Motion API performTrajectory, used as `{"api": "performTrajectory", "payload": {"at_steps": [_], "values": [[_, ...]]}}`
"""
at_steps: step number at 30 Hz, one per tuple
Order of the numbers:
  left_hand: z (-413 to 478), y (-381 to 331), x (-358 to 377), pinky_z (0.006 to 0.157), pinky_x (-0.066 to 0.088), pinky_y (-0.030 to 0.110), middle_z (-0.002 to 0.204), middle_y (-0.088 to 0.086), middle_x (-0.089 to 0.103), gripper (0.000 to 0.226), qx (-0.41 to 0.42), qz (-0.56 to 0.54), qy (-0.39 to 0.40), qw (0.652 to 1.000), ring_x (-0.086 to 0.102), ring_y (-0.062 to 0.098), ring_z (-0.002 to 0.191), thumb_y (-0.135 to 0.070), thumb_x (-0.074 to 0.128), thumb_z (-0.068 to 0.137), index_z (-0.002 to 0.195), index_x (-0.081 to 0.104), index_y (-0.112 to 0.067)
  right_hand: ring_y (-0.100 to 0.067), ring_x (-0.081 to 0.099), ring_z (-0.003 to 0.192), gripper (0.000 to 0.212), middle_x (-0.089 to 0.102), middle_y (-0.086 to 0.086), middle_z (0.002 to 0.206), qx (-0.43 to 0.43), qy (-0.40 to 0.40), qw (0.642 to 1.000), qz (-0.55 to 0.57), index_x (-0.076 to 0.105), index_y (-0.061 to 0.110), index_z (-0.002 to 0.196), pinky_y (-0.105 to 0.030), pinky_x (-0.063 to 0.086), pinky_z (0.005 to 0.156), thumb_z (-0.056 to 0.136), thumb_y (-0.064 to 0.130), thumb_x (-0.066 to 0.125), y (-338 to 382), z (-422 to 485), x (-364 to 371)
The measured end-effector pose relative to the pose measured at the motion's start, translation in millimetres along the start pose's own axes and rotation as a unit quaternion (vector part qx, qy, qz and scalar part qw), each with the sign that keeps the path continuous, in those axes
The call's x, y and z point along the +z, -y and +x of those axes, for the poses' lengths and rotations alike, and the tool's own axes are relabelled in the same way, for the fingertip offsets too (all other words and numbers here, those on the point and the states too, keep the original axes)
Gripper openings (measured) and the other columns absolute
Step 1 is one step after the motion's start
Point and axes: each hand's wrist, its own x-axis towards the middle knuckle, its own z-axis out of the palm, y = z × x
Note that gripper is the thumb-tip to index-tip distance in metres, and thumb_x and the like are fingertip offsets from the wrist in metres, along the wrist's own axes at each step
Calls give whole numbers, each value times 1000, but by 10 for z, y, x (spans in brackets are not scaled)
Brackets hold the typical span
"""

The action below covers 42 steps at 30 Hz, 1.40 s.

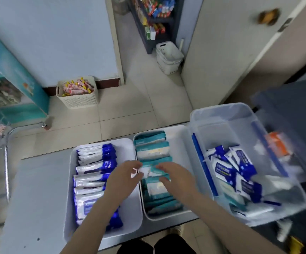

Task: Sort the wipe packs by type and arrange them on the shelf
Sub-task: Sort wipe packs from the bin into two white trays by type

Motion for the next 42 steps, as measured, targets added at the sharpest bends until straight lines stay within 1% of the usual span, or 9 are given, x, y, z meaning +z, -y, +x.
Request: {"api": "performTrajectory", "payload": {"at_steps": [3, 8, 12, 18, 22, 28, 32, 36, 42], "values": [[87, -483, 325, 89, 45, 23, 105, -14, 61, 26, 52, 0, 40, 998, 58, 3, 93, -27, 65, 88, 114, 63, -30, -7, 54, 110, 34, 60, 13, 119, 44, -57, 997, -2, 58, 26, 123, -16, 36, 92, 90, 22, 61, -484, -254, -413], [155, -1101, 800, 90, 46, 26, 115, -12, 61, 28, 139, 81, 117, 980, 58, 8, 105, -33, 57, 90, 118, 60, -28, -16, 60, 105, 28, 65, 7, 113, 185, -61, 980, -32, 64, 22, 114, -29, 46, 89, 86, 18, 62, -1468, -582, -991], [122, -1456, 1078, 89, 45, 25, 117, -9, 60, 28, 170, 95, 137, 971, 58, 9, 104, -32, 55, 92, 119, 60, -26, -18, 60, 105, 25, 63, 5, 114, 259, 132, 943, -165, 64, 27, 108, -27, 47, 82, 85, 19, 57, -2223, -702, -1290], [132, -1794, 1465, 83, 44, 17, 110, -10, 63, 28, 177, 88, 176, 964, 58, 3, 95, -30, 58, 91, 118, 62, -26, -17, 53, 86, 7, 60, 0, 92, 184, 407, 864, -234, 62, 27, 93, -25, 42, 71, 86, 26, 60, -2616, -866, -1318], [154, -1969, 1703, 81, 46, 17, 110, -11, 64, 26, 175, 99, 193, 960, 59, 1, 91, -31, 58, 91, 116, 62, -27, -14, 57, 86, 17, 66, 10, 88, 156, 329, 903, -228, 71, 26, 98, -19, 32, 55, 85, 26, 59, -2754, -951, -1276], [135, -2222, 2012, 93, 43, 21, 126, -16, 57, 48, 132, 55, 248, 958, 55, 0, 109, -42, 63, 85, 130, 53, -29, -12, 55, 82, 19, 62, 10, 86, 116, 236, 944, -200, 69, 24, 91, -23, 33, 59, 91, 21, 50, -2815, -911, -1384], [207, -2304, 2104, 86, 51, 24, 118, -7, 62, 52, 101, 44, 297, 949, 59, 6, 98, -41, 70, 77, 123, 55, -21, -1, 50, 66, 41, 58, 19, 64, 126, 176, 976, 7, 57, 37, 57, -23, 40, 67, 91, 14, 55, -2759, -797, -1580], [296, -2304, 2087, 76, 55, 39, 93, 9, 69, 27, 36, -8, 259, 965, 67, 24, 83, -33, 66, 83, 93, 59, -9, -6, 57, 70, 28, 65, 10, 73, 170, 91, 964, 181, 64, 30, 71, -22, 45, 70, 93, 14, 56, -2693, -658, -1652], [400, -2225, 1873, 76, 58, 31, 89, -5, 68, 12, -10, -44, 158, 986, 67, 10, 80, -33, 58, 91, 92, 54, -22, -18, 60, 97, 22, 64, 6, 105, 130, 99, 984, -64, 63, 25, 102, -31, 51, 76, 90, 10, 52, -2946, -580, -1294]]}}
